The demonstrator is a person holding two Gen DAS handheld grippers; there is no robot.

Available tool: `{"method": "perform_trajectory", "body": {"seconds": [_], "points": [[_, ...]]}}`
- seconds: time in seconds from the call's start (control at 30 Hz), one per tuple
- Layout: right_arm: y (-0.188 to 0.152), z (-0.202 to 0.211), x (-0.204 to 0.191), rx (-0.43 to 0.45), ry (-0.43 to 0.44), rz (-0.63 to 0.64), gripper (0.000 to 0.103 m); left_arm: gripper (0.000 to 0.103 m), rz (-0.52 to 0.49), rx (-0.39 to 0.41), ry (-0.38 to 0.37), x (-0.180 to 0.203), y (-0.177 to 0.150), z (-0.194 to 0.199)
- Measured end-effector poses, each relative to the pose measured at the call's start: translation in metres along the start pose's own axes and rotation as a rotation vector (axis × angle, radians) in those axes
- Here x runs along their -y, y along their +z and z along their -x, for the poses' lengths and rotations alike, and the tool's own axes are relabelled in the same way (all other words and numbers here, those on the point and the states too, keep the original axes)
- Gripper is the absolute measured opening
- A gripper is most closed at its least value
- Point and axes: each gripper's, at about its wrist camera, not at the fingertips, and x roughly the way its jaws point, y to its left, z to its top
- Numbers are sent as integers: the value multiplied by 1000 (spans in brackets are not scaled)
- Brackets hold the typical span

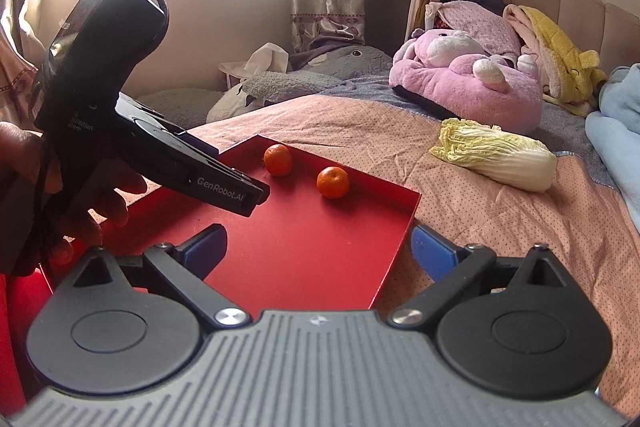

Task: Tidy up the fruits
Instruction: 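Move both tools back over the red tray toward the two mandarins, then grasp a mandarin with the left gripper while the right grasps the other mandarin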

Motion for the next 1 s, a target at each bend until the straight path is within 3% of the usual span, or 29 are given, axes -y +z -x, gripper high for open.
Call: {"method": "perform_trajectory", "body": {"seconds": [0.43,0.63,0.9,1.0], "points": [[36,-98,5,-108,29,-20,100,75,57,-25,13,-20,15,-38],[41,-130,10,-156,28,1,100,76,11,-41,26,-27,22,-62],[46,-153,20,-188,11,22,99,76,27,-74,-78,-39,29,-90],[41,-153,23,-193,5,20,99,76,8,-86,-82,-37,28,-101]]}}
